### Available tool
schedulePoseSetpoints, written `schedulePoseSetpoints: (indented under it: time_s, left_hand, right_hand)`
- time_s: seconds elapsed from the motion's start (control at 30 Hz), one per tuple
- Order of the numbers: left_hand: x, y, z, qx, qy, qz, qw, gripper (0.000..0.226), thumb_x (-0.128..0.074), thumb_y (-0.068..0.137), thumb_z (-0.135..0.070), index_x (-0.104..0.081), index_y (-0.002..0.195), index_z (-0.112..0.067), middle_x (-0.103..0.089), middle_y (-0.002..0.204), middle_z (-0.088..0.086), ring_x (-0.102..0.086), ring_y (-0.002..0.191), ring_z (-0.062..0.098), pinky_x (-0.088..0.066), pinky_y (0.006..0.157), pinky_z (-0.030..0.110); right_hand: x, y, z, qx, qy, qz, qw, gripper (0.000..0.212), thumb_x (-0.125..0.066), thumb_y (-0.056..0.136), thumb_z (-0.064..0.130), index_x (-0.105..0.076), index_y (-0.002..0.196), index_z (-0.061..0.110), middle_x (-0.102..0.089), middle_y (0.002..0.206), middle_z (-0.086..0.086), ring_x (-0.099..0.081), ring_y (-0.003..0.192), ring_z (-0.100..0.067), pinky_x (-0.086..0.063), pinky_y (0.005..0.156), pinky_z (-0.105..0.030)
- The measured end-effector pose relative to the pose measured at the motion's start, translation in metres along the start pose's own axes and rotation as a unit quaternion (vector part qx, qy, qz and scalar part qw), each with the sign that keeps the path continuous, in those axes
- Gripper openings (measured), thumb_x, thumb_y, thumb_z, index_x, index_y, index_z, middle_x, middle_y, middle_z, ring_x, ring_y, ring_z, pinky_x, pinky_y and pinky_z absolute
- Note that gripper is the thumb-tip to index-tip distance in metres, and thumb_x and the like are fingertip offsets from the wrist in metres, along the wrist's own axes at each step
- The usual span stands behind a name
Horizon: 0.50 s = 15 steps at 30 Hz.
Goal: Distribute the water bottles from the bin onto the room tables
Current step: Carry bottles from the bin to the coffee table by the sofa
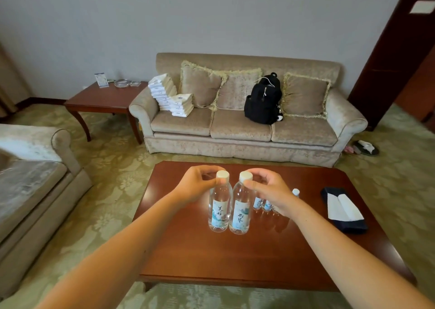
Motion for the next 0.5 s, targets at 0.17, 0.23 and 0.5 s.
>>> schedulePoseSetpoints:
  time_s: [0.17, 0.23, 0.5]
  left_hand:
    - [0.006, 0.041, 0.016, 0.001, -0.002, -0.007, 1.000, 0.032, -0.077, 0.083, -0.025, -0.072, 0.114, -0.020, -0.074, 0.104, -0.008, -0.066, 0.083, -0.005, -0.052, 0.076, 0.012]
    - [0.007, 0.061, 0.023, 0.010, -0.004, -0.012, 1.000, 0.032, -0.077, 0.083, -0.026, -0.072, 0.114, -0.021, -0.073, 0.105, -0.008, -0.066, 0.084, -0.004, -0.052, 0.077, 0.013]
    - [-0.003, 0.150, 0.066, 0.057, -0.021, -0.031, 0.998, 0.034, -0.077, 0.083, -0.024, -0.070, 0.116, -0.020, -0.069, 0.110, -0.005, -0.065, 0.095, 0.002, -0.049, 0.077, 0.010]
  right_hand:
    - [0.004, 0.047, 0.001, 0.010, -0.030, 0.007, 0.999, 0.023, -0.074, 0.087, 0.015, -0.070, 0.107, 0.027, -0.074, 0.101, 0.006, -0.069, 0.095, -0.007, -0.058, 0.081, -0.025]
    - [0.008, 0.069, -0.001, 0.013, -0.050, 0.012, 0.999, 0.024, -0.076, 0.086, 0.016, -0.070, 0.104, 0.031, -0.075, 0.101, 0.007, -0.069, 0.096, -0.008, -0.057, 0.081, -0.024]
    - [0.036, 0.172, -0.031, 0.015, -0.084, 0.049, 0.995, 0.026, -0.075, 0.084, 0.007, -0.072, 0.101, 0.026, -0.075, 0.099, 0.009, -0.068, 0.090, -0.002, -0.055, 0.078, -0.017]
Point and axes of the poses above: each hand's wrist, its own y-axis towards the middle knuckle, its own x-axis out of the back of the hand, z = x × y, the point moved 3 cm from there along y, towards the middle knuckle
